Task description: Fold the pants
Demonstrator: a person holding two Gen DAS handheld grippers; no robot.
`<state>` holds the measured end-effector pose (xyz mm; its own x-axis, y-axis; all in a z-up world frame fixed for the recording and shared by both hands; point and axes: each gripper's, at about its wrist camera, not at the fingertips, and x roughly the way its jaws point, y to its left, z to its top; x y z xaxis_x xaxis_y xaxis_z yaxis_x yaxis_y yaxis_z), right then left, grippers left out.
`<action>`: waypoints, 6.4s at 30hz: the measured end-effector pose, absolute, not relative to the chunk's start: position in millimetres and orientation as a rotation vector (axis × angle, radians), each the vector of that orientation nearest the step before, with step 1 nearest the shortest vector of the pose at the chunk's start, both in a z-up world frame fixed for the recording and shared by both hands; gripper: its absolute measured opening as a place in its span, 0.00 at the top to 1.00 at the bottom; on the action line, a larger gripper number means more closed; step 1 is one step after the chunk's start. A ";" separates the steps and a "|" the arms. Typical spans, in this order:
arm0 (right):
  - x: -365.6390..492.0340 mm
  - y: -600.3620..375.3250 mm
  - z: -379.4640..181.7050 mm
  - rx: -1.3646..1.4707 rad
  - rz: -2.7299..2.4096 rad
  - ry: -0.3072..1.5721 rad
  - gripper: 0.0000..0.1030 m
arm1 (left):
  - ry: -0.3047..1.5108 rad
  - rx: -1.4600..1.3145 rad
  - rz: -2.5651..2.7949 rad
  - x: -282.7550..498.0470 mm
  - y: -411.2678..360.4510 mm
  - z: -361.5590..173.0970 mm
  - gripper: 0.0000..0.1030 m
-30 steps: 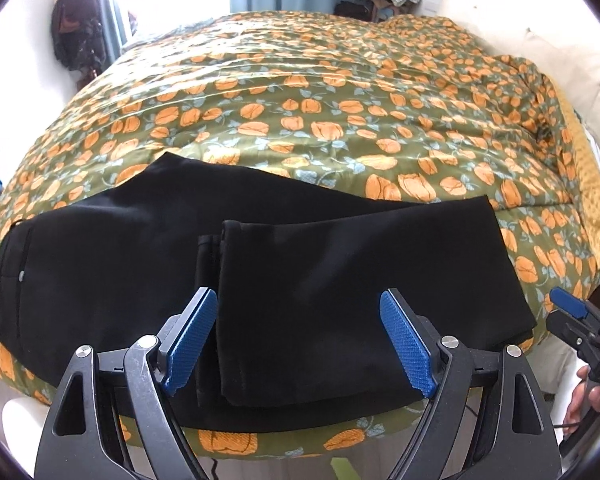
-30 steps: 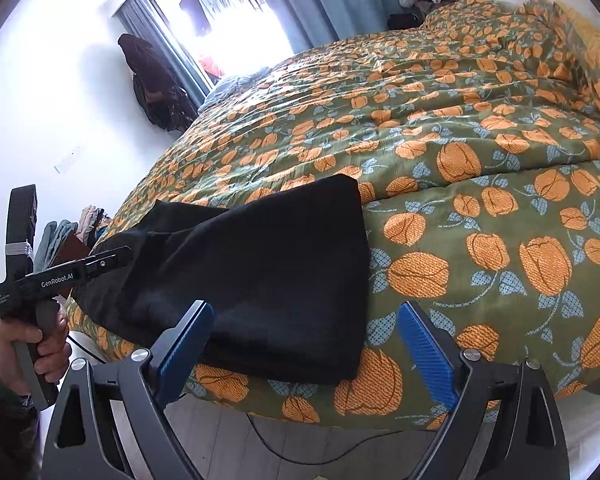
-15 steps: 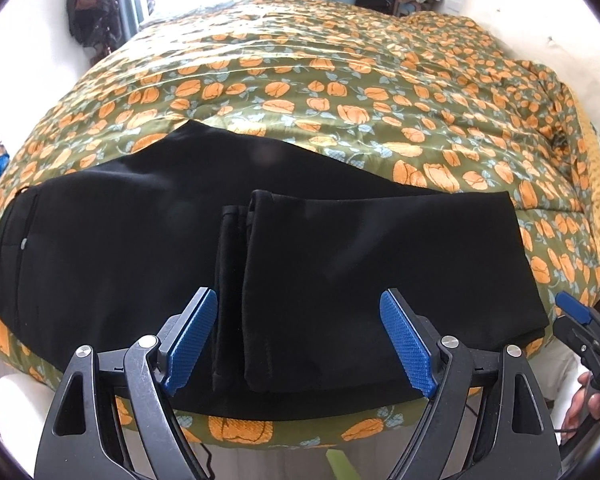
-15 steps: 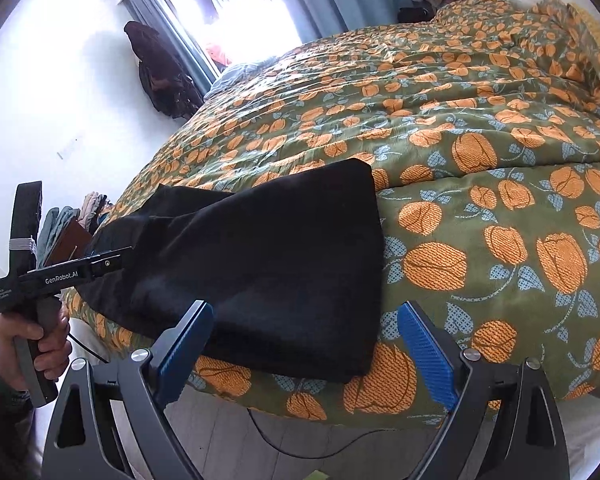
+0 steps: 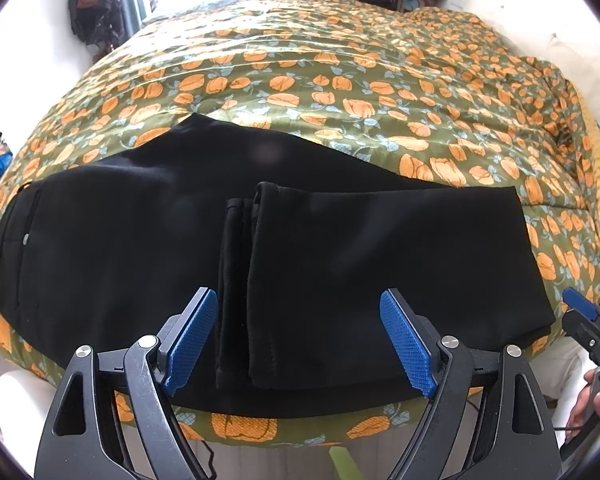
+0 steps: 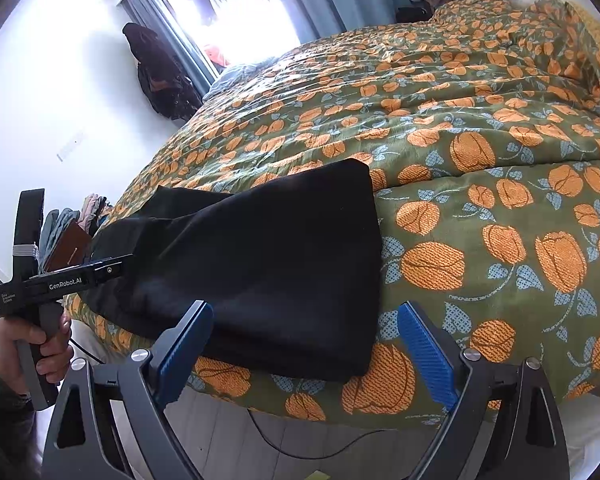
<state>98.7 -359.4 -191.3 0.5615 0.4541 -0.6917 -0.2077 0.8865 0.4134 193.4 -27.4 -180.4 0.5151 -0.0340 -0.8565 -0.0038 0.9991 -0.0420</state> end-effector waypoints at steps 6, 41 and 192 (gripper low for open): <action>98.5 -358.9 -190.2 0.298 0.398 0.891 0.10 | 1.033 -0.041 -0.012 193.3 -25.3 -181.9 0.17; 97.2 -361.0 -187.1 0.293 0.396 0.868 0.10 | 1.031 -0.046 -0.001 194.7 -20.8 -180.9 0.17; 68.6 -462.4 -183.7 0.673 0.103 0.729 0.10 | 0.963 -0.343 -0.076 201.2 40.0 -99.8 0.30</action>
<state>68.6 -462.4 -183.7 0.7509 0.3124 -0.5819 0.1388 0.7868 0.6014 201.2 40.0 -99.8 0.5730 -0.2143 -0.7910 -0.0882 0.9435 -0.3195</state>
